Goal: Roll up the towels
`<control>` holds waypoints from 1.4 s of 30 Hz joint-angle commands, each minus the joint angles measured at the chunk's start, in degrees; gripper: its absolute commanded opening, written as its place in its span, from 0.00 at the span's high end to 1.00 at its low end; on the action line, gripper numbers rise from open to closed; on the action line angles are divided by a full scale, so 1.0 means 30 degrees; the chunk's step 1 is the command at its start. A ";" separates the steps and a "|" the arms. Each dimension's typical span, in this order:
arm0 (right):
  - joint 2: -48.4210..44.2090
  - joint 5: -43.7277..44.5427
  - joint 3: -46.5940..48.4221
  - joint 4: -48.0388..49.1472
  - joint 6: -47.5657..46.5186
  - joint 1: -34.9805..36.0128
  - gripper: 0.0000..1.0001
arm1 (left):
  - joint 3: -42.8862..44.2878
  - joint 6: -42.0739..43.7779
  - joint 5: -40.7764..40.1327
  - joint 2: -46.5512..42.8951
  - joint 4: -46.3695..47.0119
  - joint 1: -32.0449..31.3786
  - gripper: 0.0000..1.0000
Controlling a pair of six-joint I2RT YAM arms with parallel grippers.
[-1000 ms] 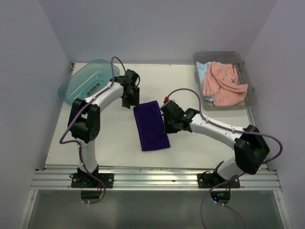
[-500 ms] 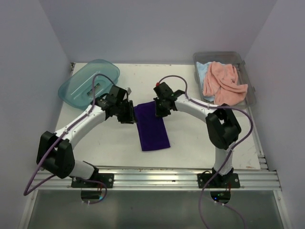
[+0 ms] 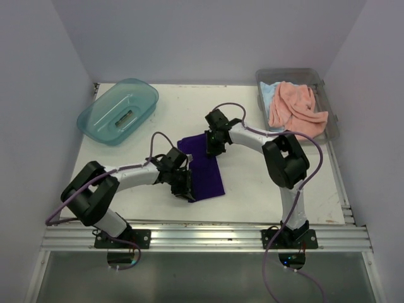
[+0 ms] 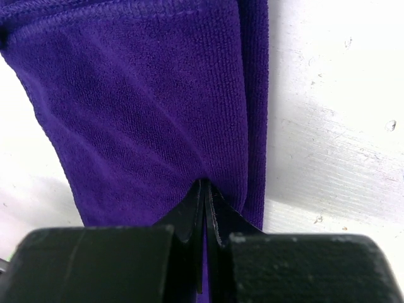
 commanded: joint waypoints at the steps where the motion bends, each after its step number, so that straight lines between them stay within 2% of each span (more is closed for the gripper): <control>1: -0.0489 0.0236 -0.0797 0.0498 0.0169 -0.0271 1.00 | -0.0668 -0.0362 -0.0825 0.0830 0.1250 -0.0241 0.78; 7: -0.2153 -0.1197 -0.1442 0.0820 0.0404 -0.0653 0.99 | 0.0560 0.0136 -0.2789 -0.0192 -0.0682 -0.0242 0.77; 10: -0.3445 -0.1639 -0.2056 0.1375 0.0726 -0.0652 0.94 | 0.1176 0.0282 -0.3083 -0.1509 -0.1502 -0.0242 0.75; 13: -0.5611 -0.1523 -0.3315 0.1903 0.0902 -0.0652 0.84 | 0.1382 0.0399 -0.3317 -0.2974 -0.2264 -0.0242 0.73; 14: -0.6806 -0.1203 -0.3695 0.1935 0.0873 -0.0652 0.75 | 0.1411 0.0399 -0.3433 -0.3703 -0.2614 -0.0242 0.71; 15: -0.7311 -0.1055 -0.4424 0.1848 0.0728 -0.0623 0.72 | 0.1382 0.0370 -0.3667 -0.4029 -0.2820 -0.0242 0.70; 18: -0.9531 -0.1053 -0.6091 0.1146 0.0464 -0.0594 0.65 | 0.1237 0.0254 -0.4659 -0.5025 -0.3580 -0.0242 0.64; 19: -1.0065 -0.1111 -0.6681 0.1057 0.0434 -0.0536 0.63 | 0.1177 0.0137 -0.4955 -0.5116 -0.3787 -0.0242 0.55; 22: -1.2117 -0.1112 -0.9054 0.0851 0.0287 -0.0185 0.56 | 0.0447 -0.0272 -0.5163 -0.5000 -0.3615 -0.0242 0.45; 25: -1.3407 -0.1435 -1.0903 0.0590 -0.0064 0.0749 0.48 | -0.0752 -0.0828 -0.4461 -0.4648 -0.2213 -0.0329 0.44; 30: -1.4288 -0.1375 -1.2980 0.0878 0.0051 0.1778 0.48 | -0.1430 -0.1650 -0.4840 -0.4326 -0.1681 -0.0827 0.46; 36: -1.3294 -0.1055 -1.3806 0.1525 0.0025 0.2862 0.51 | -0.1723 -0.2207 -0.4724 -0.3331 -0.0656 -0.1528 0.52; 42: -1.2679 -0.0965 -1.4245 0.2430 -0.0035 0.3097 0.52 | -0.1489 -0.2675 -0.5394 -0.2041 -0.0449 -0.2320 0.67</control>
